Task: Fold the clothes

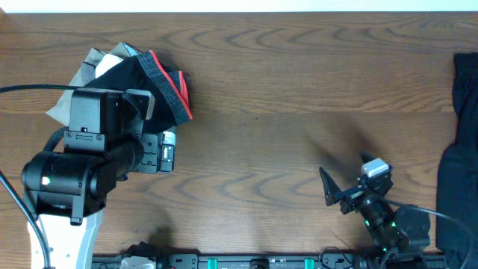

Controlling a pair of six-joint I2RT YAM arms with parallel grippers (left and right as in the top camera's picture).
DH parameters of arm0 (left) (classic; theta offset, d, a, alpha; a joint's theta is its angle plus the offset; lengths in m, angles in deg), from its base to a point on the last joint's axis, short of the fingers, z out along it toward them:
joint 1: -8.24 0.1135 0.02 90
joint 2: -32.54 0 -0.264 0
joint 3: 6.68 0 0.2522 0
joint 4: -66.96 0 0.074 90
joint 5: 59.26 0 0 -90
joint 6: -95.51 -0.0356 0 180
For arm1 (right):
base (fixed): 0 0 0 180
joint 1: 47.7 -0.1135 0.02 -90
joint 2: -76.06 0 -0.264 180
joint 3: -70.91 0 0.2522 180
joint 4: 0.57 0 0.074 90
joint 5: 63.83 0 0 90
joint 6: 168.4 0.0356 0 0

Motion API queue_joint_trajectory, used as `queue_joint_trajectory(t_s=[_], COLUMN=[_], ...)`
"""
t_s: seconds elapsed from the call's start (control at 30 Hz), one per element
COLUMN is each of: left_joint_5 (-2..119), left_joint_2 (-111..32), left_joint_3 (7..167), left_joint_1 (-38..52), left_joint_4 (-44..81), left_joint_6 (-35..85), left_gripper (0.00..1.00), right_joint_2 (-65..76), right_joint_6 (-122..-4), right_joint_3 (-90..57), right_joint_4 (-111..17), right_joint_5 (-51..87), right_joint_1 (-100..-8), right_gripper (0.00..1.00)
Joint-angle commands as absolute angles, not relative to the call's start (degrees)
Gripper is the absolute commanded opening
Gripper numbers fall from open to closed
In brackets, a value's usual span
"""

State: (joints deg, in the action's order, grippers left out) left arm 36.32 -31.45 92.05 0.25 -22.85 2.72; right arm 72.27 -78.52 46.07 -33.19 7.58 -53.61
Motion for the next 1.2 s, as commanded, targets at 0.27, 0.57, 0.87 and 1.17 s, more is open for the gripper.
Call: queue_joint_trajectory(t_s=[0.27,0.57,0.87,1.17], left_joint_5=[35.8,35.8,35.8,35.8], left_joint_2=[-31.6,-31.6,-31.6,-31.6], left_joint_3=[92.2,92.2,92.2,92.2], left_joint_1=[0.1,0.1,0.1,0.1], left_joint_4=[-22.8,-22.8,-22.8,-22.8], left_joint_6=[3.2,3.2,3.2,3.2], left_gripper=[0.98,0.98,0.98,0.98], right_joint_2=[75.8,75.8,75.7,75.7], right_joint_6=[-78.5,-78.5,-78.5,-78.5], right_joint_3=[55.5,56.8,56.8,56.8], right_joint_4=[-19.9,-16.7,-16.8,-16.8], right_joint_5=[7.7,7.7,7.7,7.7], right_joint_1=[-53.0,-53.0,-53.0,-53.0], right_gripper=[0.99,0.99,0.99,0.99])
